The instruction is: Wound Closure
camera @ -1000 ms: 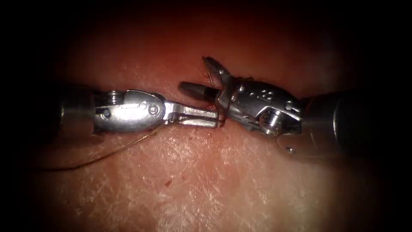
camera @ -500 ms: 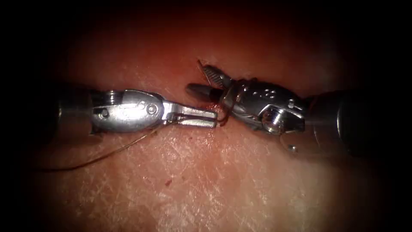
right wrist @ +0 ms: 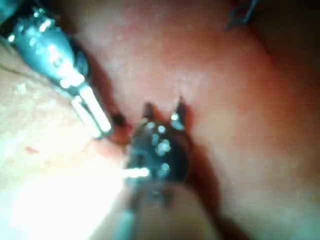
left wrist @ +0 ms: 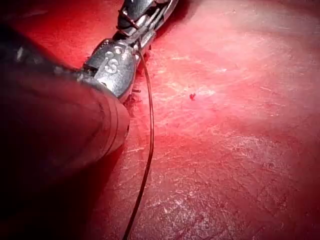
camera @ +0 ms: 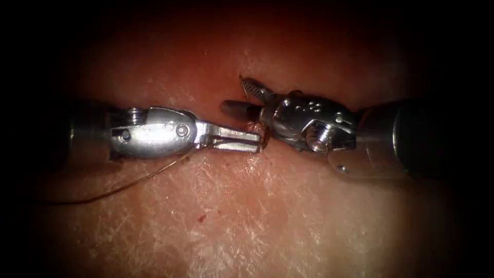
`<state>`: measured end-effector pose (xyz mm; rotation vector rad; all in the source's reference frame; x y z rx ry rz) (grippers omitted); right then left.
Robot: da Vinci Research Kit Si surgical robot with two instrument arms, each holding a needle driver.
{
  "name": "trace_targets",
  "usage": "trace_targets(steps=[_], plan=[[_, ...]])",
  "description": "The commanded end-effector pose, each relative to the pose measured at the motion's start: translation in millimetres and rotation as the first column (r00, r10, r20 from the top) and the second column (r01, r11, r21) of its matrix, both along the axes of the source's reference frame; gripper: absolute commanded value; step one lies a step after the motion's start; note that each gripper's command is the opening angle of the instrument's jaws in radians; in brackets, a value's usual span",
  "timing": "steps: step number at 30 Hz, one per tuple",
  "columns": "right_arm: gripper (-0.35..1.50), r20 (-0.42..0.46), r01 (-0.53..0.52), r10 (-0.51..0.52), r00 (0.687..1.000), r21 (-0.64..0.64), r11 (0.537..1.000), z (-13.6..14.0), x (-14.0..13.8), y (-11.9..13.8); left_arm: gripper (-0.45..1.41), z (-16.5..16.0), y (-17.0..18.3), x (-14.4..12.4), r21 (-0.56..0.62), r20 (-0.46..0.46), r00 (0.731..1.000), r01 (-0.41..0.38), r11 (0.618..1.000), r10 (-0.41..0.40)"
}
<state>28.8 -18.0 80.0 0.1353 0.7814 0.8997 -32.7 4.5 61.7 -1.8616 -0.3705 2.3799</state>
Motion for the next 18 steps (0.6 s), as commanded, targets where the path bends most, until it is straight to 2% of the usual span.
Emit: trace_targets(steps=[1,2,3,7,10,18], plan=[[0.09,-0.007,0.006,-0.006,1.000,0.004,1.000,0.6,1.0,-0.5,-0.45,0.7,-0.2,-0.5,0.001,0.001,1.000,-0.001,1.000,0.001],[-0.18,-0.009,0.011,-0.011,1.000,0.008,1.000,0.6,0.9,-0.5,-0.45,0.7,-0.2,-0.5,0.001,0.002,1.000,-0.001,1.000,0.001],[-0.35,-0.012,0.013,-0.013,1.000,0.010,1.000,0.5,0.9,-0.5,-0.45,0.7,-0.2,-0.5,0.001,0.002,1.000,-0.001,1.000,0.001],[-0.35,-0.019,0.022,-0.021,1.000,0.015,1.000,0.1,0.0,-0.4,-0.45,0.6,-0.1,-0.3,0.002,0.003,1.000,-0.003,1.000,0.003],[-0.35,-0.026,-0.008,0.007,1.000,-0.021,1.000,-1.8,-1.1,0.0,-0.45,0.5,0.1,-0.1,0.003,0.005,1.000,-0.004,1.000,0.004],[-0.35,-0.058,-0.026,0.021,0.998,-0.091,0.996,-5.9,-1.1,-0.4,-0.45,0.5,1.3,1.5,0.003,-0.003,1.000,0.005,1.000,-0.005]])
